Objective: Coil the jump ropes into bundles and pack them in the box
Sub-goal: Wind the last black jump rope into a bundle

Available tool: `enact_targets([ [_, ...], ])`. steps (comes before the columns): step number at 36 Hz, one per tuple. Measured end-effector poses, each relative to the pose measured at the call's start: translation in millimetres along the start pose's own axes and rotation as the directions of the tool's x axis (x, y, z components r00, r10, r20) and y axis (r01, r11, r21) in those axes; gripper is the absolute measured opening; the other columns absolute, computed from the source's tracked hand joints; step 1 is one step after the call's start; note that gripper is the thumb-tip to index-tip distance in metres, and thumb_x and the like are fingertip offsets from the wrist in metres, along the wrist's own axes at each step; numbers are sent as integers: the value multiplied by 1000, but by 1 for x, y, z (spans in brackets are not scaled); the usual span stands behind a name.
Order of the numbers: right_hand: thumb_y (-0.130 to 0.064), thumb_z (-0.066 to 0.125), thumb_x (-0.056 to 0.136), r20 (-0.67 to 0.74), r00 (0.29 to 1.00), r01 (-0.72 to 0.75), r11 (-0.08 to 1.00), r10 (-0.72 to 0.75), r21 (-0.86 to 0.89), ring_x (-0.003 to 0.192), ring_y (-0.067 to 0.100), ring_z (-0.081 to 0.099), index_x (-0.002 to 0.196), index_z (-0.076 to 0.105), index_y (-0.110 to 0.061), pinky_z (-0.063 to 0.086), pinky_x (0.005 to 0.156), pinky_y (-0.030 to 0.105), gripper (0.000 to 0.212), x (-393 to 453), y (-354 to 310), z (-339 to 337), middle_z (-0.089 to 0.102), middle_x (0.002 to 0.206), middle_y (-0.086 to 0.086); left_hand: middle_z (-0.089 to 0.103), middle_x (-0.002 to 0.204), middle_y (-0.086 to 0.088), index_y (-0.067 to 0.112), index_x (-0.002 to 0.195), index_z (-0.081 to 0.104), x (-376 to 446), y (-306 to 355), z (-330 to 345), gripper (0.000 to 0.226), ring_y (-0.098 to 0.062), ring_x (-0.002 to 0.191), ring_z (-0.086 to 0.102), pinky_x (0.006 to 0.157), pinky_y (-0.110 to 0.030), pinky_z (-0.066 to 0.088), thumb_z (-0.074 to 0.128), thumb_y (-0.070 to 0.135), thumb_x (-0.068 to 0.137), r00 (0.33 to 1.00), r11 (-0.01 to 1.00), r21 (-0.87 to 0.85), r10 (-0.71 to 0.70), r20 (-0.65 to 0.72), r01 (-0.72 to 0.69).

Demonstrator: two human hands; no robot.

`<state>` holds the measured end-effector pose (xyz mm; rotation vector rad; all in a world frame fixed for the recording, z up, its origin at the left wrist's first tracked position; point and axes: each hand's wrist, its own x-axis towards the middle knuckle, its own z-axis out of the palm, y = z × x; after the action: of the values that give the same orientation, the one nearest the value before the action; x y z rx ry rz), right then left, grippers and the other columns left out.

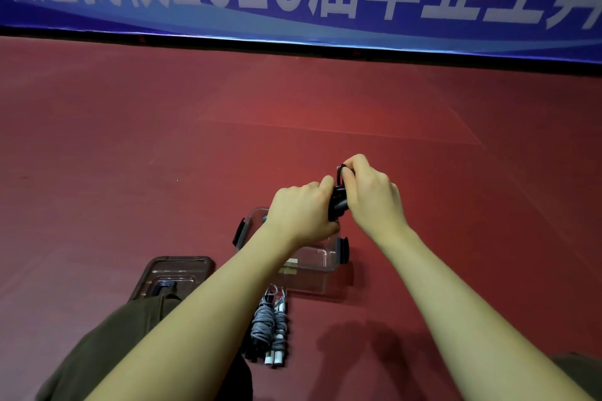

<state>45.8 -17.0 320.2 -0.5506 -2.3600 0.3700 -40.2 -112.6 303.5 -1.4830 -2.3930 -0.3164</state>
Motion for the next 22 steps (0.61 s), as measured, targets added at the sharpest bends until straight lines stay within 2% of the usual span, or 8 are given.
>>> enact_targets([
  [4, -19, 41, 99, -66, 996, -59, 995, 65, 83, 78, 40, 55, 94, 49, -7, 30, 60, 35, 15, 0, -6, -4, 52, 75, 2, 60, 92, 1, 18, 92, 28, 0, 1, -8, 35, -29, 77, 60, 58, -29, 33, 55, 36, 81, 1000, 1000, -6, 6, -18, -6],
  [9, -18, 43, 98, -102, 990, -80, 983, 98, 168, 72, 38, 54, 92, 50, -7, 35, 59, 36, 15, -8, -10, -4, 57, 73, 6, 62, 94, 0, 19, 92, 28, -12, 3, -18, 35, -30, 80, 61, 58, -30, 33, 55, 39, 82, 999, 999, 10, 34, -2, -34],
  [14, -14, 46, 95, -167, 966, -140, 940, 199, 310, 65, 35, 56, 82, 50, -12, 46, 59, 46, 14, -13, -8, -6, 61, 67, 10, 62, 95, 0, 18, 97, 34, -19, 10, -30, 34, -30, 80, 62, 57, -30, 34, 54, 41, 82, 998, 996, 53, 68, -2, -68],
  [19, -12, 52, 92, -103, 979, -129, 931, 174, 342, 66, 25, 57, 79, 55, -14, 44, 62, 37, 14, -18, -16, -17, 57, 64, -4, 60, 96, -1, 16, 103, 36, -31, 9, -37, 38, -29, 81, 62, 59, -30, 36, 51, 46, 86, 998, 998, 39, 60, -21, -59],
  [22, -8, 55, 90, -47, 987, -123, 915, 152, 383, 67, 21, 57, 79, 61, -11, 41, 64, 29, 13, -21, -22, -15, 61, 68, 1, 55, 94, -2, 16, 108, 37, -40, 3, -36, 42, -30, 80, 60, 60, -31, 34, 45, 52, 89, 999, 999, -24, 33, -2, -33],
])
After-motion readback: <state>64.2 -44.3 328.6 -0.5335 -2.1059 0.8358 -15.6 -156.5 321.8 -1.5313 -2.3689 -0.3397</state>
